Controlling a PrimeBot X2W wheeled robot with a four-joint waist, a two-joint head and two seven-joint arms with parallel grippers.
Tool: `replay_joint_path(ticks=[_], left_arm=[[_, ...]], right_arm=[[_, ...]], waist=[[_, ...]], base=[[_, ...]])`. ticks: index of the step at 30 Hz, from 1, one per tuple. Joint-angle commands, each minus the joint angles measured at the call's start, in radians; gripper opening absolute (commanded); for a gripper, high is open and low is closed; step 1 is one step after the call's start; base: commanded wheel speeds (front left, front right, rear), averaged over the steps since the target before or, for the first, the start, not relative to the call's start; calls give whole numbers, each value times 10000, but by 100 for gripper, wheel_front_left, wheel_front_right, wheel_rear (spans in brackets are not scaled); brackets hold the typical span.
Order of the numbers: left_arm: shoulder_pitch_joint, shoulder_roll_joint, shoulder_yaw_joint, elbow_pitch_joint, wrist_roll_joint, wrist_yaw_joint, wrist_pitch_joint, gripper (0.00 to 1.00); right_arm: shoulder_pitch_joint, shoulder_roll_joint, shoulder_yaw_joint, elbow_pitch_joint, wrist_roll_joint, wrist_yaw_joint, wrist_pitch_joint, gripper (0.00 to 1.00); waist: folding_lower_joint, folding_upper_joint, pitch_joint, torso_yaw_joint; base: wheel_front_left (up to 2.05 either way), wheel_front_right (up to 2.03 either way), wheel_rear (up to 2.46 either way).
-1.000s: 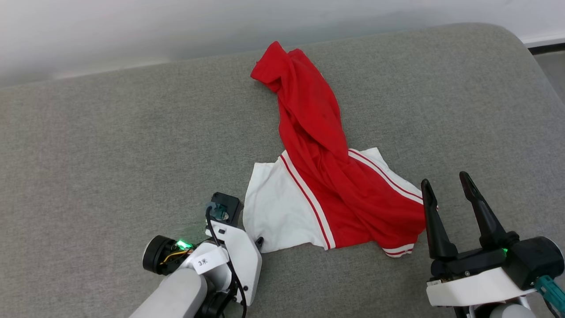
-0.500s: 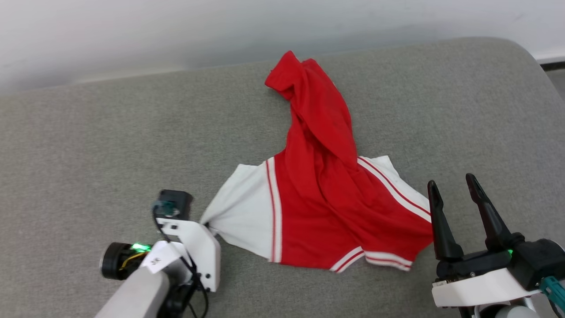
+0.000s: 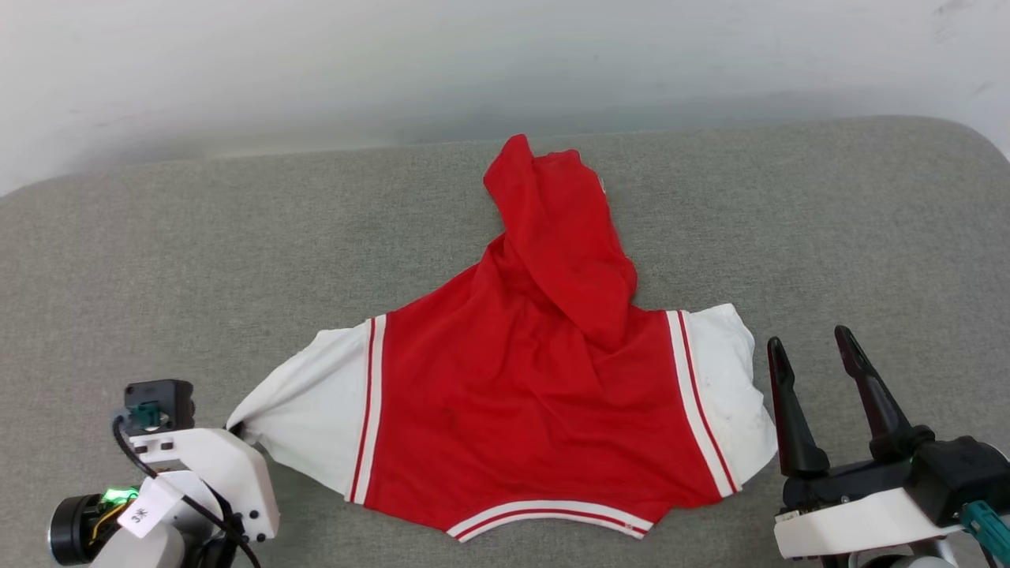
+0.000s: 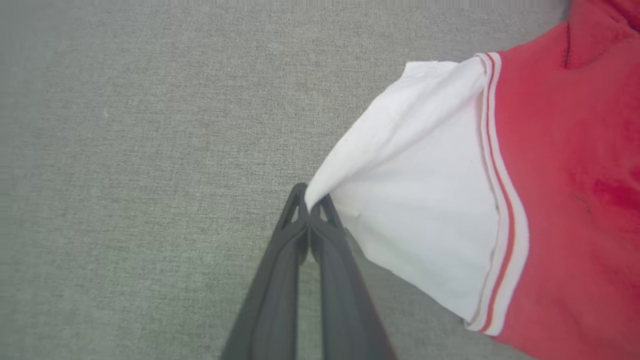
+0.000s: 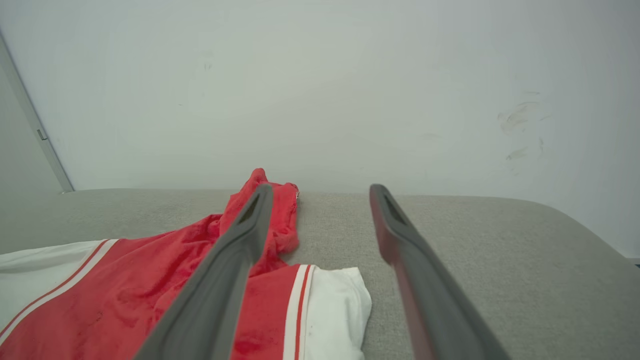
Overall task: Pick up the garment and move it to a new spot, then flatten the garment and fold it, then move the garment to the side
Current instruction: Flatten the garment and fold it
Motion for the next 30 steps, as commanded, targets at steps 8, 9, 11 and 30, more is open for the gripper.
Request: replay_joint_path(ticks=[8,9,11,30], left_arm=[[224,38,-159,-48,122,-658,-1043,100],[206,9,-201,-58,194,-737,-1319,100],[202,-147,-272,-149,308,-1016,-2049,100],[1269,-1470,416,-2091,3233,-2226,-5756,100]], right_arm=[[45,13,-34,207,-29,-3,-20,100],[66,13,-95,210,21,-3,-20,100],[104,15,-151,234,79,-3,-20,100],[294,-217,-505,95,-276,-5,1132,100]], waist=[[0,0,-279,32],[0,0,-349,48],[0,0,-535,68],[0,0,-944,472]], base=[[0,0,0],[0,0,0],[0,0,0],[0,0,0]])
